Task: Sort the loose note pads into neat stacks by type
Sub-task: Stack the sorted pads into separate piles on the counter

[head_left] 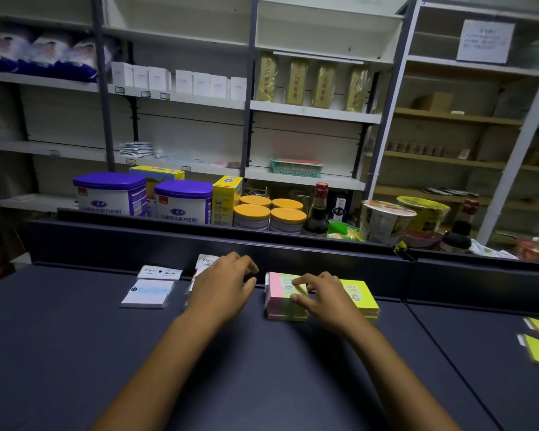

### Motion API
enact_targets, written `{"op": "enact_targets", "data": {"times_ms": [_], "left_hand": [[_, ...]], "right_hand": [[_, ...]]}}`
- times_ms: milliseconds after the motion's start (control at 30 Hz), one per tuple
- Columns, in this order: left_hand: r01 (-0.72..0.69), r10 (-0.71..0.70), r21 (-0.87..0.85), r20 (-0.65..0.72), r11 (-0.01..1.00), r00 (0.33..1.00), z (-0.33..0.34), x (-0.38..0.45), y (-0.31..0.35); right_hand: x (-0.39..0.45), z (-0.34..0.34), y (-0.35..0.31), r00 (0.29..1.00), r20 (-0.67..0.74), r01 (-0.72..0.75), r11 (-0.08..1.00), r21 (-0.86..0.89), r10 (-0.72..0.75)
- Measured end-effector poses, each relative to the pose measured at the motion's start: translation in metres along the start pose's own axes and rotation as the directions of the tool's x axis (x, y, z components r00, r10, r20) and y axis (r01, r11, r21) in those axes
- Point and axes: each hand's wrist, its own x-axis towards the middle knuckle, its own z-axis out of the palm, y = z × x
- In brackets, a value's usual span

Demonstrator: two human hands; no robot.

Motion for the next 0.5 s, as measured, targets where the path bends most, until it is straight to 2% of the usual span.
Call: {"op": "enact_targets", "data": {"times_ms": [133,400,500], "left_hand": [[-0.011,0.011,0.007,0.028,1.000,1.000,0.003,0.001,0.007],[-0.096,0.091,0.033,0.131,0.995,0.987,0.015,0.001,0.064],[-0.146,0.140,0.032,0.148,0.989,0.979,0.020,-0.002,0.099]], "right_hand": [[-0.012,-0.009,0.007,0.996,-0.084,0.030,0.999,0.018,-0.028],[-0.054,-0.062,0.042,0.983,-0.182,-0.014,0.985,-0.173,-0.018],[-0.076,-0.086,0.062,0.988,-0.151,-0.060,0.964,-0.258,0.021]]}}
